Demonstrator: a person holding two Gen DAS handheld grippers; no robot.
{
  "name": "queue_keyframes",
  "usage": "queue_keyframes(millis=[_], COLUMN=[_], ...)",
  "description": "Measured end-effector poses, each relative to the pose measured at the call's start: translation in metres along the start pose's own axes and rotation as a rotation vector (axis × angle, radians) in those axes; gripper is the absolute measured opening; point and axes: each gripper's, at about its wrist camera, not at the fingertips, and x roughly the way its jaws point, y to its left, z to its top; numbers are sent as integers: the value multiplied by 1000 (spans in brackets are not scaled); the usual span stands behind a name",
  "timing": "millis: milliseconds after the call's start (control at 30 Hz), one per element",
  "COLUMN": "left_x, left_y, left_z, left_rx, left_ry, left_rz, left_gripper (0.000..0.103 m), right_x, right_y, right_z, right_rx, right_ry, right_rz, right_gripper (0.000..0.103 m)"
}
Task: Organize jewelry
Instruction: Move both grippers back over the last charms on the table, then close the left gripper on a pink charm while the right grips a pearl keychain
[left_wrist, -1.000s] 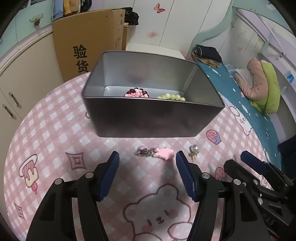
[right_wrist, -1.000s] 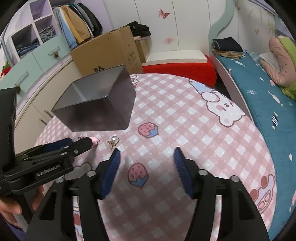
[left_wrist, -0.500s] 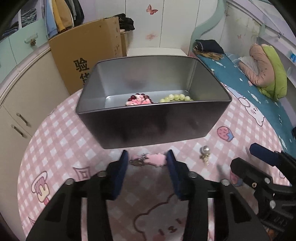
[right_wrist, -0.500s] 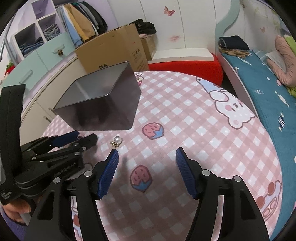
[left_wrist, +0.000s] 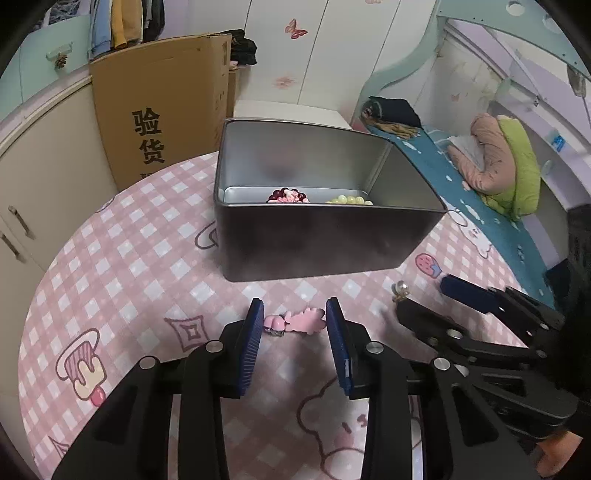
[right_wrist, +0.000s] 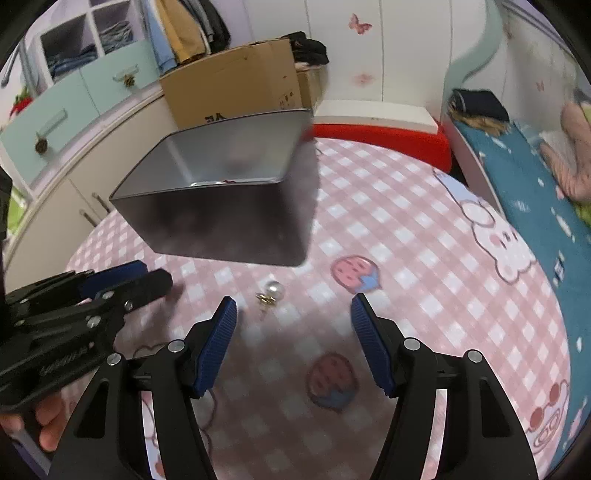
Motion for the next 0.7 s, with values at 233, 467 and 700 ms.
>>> queue_keyframes(millis=[233,467,700], left_x=[-11,-7,-24], left_y=[1,9,16], left_z=[-6,-16,-24], left_rx=[51,33,7], left_ry=[-24,0,-69], left_rz=[-47,-75,-42], left_gripper=[9,9,58], right_x=[5,-1,-17], right_y=[19,21,5], right_z=[1,-4,-10], right_rx=[-74,-80,-27], right_ry=[-4,-8,-28], right_rz=[-63,-63,-12], right_gripper=[30,9,9])
